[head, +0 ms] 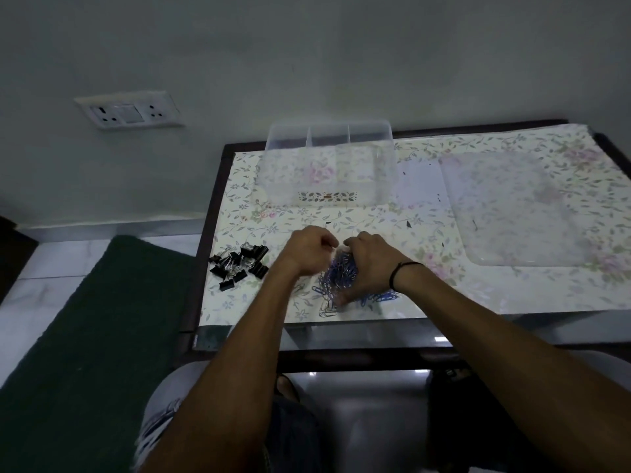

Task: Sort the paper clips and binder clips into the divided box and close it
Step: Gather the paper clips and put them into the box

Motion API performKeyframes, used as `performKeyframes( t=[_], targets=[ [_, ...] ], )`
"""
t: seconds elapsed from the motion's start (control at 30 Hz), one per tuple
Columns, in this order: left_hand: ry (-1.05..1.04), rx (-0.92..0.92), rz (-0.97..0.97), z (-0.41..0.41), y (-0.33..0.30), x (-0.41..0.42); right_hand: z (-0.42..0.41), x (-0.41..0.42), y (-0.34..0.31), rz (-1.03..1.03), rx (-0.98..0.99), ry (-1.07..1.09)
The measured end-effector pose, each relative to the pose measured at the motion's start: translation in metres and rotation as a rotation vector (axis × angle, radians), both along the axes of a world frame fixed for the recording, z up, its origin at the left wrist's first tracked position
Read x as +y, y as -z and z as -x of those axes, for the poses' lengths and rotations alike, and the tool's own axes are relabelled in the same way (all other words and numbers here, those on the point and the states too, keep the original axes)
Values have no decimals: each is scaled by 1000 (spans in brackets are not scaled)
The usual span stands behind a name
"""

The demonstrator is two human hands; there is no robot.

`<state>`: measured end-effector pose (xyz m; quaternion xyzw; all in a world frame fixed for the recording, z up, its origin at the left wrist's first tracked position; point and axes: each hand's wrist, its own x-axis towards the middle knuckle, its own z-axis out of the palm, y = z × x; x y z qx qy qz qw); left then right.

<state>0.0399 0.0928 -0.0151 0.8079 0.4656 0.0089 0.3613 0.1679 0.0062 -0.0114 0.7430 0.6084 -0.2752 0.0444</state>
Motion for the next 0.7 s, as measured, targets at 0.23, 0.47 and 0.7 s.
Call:
performKeyframes(
  t=[0.23,0.47,0.7],
  targets=[
    [-45,243,7,45,-14,2,-23,-22,-21,179,-168,101],
    [54,418,-62,31,-3,-15,-4,-30,-10,149,-91,156],
    [-258,117,4,44,-15,-4,-7,-25,-13,114,-54,163]
  ],
)
